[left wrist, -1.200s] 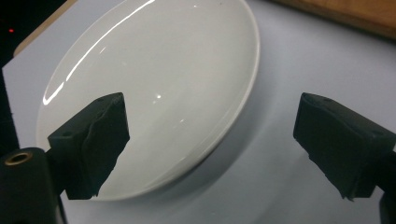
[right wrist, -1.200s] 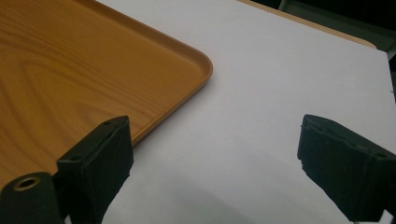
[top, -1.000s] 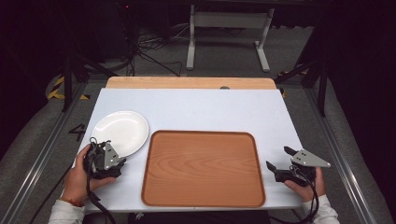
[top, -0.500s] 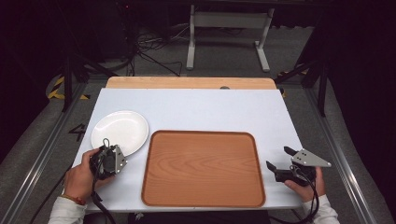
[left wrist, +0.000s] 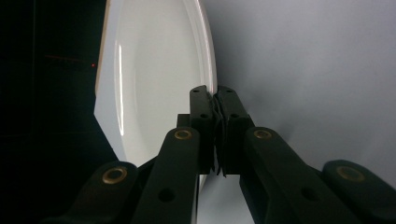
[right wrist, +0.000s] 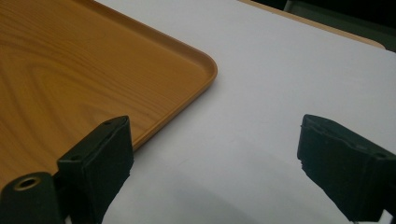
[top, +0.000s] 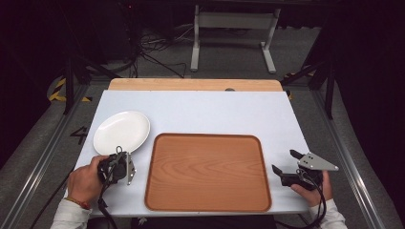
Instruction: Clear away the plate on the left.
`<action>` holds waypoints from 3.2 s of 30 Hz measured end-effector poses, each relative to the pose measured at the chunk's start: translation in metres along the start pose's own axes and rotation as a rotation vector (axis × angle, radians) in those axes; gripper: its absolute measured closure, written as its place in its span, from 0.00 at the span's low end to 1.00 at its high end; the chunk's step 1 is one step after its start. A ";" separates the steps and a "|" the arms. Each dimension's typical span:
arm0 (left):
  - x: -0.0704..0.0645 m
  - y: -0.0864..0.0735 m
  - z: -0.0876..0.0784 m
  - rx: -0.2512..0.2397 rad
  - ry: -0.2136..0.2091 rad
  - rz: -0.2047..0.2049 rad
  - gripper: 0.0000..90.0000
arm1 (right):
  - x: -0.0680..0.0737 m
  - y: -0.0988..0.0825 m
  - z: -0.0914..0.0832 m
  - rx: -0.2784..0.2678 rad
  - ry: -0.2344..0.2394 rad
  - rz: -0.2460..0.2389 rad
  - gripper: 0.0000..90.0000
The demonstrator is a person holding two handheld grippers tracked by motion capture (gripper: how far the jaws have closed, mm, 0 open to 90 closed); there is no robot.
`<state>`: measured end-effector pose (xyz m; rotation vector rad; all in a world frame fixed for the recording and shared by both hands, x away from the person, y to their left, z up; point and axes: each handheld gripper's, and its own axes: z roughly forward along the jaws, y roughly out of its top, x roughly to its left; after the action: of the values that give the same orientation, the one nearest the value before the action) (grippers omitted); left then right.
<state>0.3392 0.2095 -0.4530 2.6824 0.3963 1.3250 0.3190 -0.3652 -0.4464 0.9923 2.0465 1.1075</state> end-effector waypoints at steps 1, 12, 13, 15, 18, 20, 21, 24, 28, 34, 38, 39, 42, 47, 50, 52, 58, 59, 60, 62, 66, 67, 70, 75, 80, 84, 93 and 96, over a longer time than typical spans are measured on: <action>0.000 0.001 0.000 0.003 0.002 0.002 0.97 | 0.000 0.000 0.000 0.004 -0.005 -0.001 0.12; 0.006 0.001 -0.009 -0.041 0.057 -0.046 0.97 | 0.000 0.000 0.000 0.005 -0.008 -0.005 0.12; 0.007 0.000 -0.009 -0.046 0.054 -0.067 0.97 | 0.000 0.001 0.000 -0.001 0.000 0.004 0.12; 0.011 0.000 -0.009 -0.063 0.059 -0.079 0.96 | -0.002 0.000 -0.001 -0.010 0.008 0.029 0.12; 0.014 0.002 -0.012 -0.070 0.061 -0.082 0.97 | -0.003 -0.001 -0.001 -0.010 0.003 0.036 0.12; 0.016 0.003 -0.014 -0.076 0.067 -0.081 0.97 | -0.003 -0.001 -0.001 -0.011 0.000 0.034 0.12; 0.017 0.004 -0.016 -0.089 0.067 -0.087 0.97 | -0.003 0.000 -0.001 -0.011 -0.002 0.034 0.12; 0.020 0.007 -0.019 -0.106 0.069 -0.095 0.97 | -0.004 0.000 -0.001 -0.012 -0.004 0.040 0.12; 0.022 0.014 -0.024 -0.122 0.079 -0.080 0.97 | -0.003 0.000 -0.002 -0.011 -0.006 0.041 0.12; 0.023 0.027 -0.031 -0.155 0.086 -0.057 0.97 | -0.005 -0.001 -0.002 -0.013 -0.014 0.045 0.12; 0.023 0.037 -0.035 -0.192 0.086 -0.039 0.97 | -0.005 -0.001 -0.002 -0.011 -0.014 0.045 0.12; 0.022 0.039 -0.037 -0.196 0.081 -0.039 0.96 | -0.005 0.000 -0.002 -0.010 -0.015 0.043 0.12; 0.020 0.048 -0.041 -0.218 0.082 -0.019 0.96 | -0.004 -0.001 -0.002 -0.008 -0.014 0.041 0.12; 0.019 0.059 -0.044 -0.234 0.082 0.019 0.97 | -0.005 -0.001 -0.002 -0.009 -0.010 0.044 0.12; 0.017 0.067 -0.046 -0.250 0.079 0.032 0.97 | -0.005 -0.001 -0.002 -0.007 -0.012 0.041 0.12; 0.016 0.072 -0.048 -0.262 0.071 0.046 0.96 | -0.005 -0.001 -0.002 -0.009 -0.013 0.043 0.12; 0.011 0.084 -0.052 -0.293 0.061 0.072 0.96 | -0.004 -0.001 -0.003 -0.011 -0.012 0.040 0.12; 0.010 0.085 -0.053 -0.297 0.060 0.076 0.96 | -0.004 -0.001 -0.003 -0.011 -0.013 0.041 0.12; 0.010 0.087 -0.054 -0.301 0.057 0.074 0.96 | -0.005 -0.001 -0.003 -0.011 -0.013 0.043 0.12; 0.009 0.092 -0.056 -0.319 0.051 0.085 0.96 | -0.004 -0.001 -0.003 -0.009 -0.012 0.041 0.12; 0.002 0.102 -0.059 -0.342 0.042 0.113 0.96 | -0.004 -0.001 -0.002 -0.009 -0.010 0.038 0.12; -0.001 0.105 -0.061 -0.349 0.039 0.121 0.96 | -0.004 -0.001 -0.003 -0.009 -0.011 0.038 0.12; -0.005 0.113 -0.064 -0.373 0.031 0.153 0.96 | -0.004 -0.001 -0.003 -0.010 -0.013 0.042 0.12; -0.011 0.123 -0.070 -0.401 0.025 0.182 0.95 | -0.004 -0.001 -0.002 -0.005 -0.014 0.041 0.12; -0.018 0.132 -0.080 -0.442 0.015 0.208 0.95 | -0.004 -0.001 -0.003 -0.006 -0.016 0.043 0.12; -0.025 0.139 -0.087 -0.479 -0.003 0.226 0.95 | -0.004 -0.001 -0.003 -0.005 -0.016 0.043 0.12; -0.043 0.151 -0.095 -0.530 -0.066 0.273 0.95 | -0.005 -0.002 -0.002 0.001 -0.014 0.043 0.12; -0.050 0.155 -0.094 -0.537 -0.089 0.298 0.95 | -0.005 -0.003 -0.002 0.000 -0.016 0.045 0.12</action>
<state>0.2628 0.0461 -0.3989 2.3786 -0.3392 1.1581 0.3193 -0.3712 -0.4469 1.0490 2.0208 1.1191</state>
